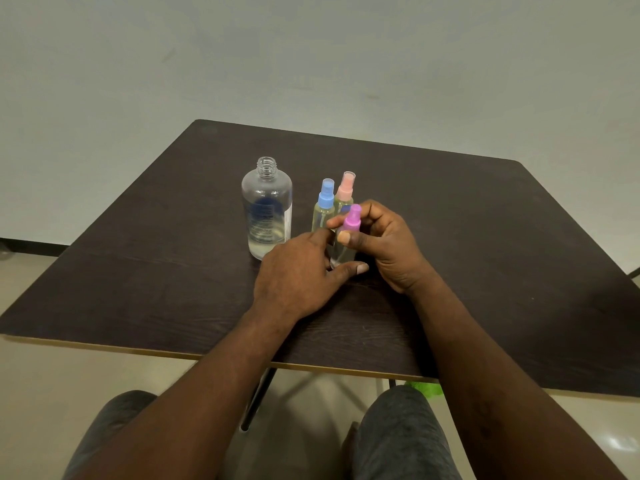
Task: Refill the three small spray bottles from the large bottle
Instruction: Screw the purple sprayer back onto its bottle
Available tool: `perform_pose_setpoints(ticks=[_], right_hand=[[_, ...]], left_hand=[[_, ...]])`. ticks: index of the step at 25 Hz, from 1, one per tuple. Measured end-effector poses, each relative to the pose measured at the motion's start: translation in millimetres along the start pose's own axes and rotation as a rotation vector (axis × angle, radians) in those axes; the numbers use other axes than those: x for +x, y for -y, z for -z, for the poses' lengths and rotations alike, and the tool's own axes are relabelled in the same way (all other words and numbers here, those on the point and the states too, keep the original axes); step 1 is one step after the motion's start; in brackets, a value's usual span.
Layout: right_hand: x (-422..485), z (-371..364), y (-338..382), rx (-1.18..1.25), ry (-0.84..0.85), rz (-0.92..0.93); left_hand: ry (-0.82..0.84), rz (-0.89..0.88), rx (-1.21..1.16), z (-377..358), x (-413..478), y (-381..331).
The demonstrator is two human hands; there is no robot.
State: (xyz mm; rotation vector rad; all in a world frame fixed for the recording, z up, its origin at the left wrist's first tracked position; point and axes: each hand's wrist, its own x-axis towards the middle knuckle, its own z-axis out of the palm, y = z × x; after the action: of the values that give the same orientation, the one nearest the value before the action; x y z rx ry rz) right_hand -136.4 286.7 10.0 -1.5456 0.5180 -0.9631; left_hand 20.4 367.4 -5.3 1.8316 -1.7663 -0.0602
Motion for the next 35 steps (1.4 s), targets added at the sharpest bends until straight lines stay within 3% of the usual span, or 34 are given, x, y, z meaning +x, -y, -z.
perform_pose_setpoints(ticks=[23,35], right_hand=[[-0.5,1.8,-0.1,0.072,0.026,-0.016],[4.5,0.1,-7.3,-0.02,0.009,0.078]], left_hand=[[-0.01,-0.001,0.018,-0.1,-0.4,0.7],[-0.02,0.001,-0.005,0.0,-0.1,0.2]])
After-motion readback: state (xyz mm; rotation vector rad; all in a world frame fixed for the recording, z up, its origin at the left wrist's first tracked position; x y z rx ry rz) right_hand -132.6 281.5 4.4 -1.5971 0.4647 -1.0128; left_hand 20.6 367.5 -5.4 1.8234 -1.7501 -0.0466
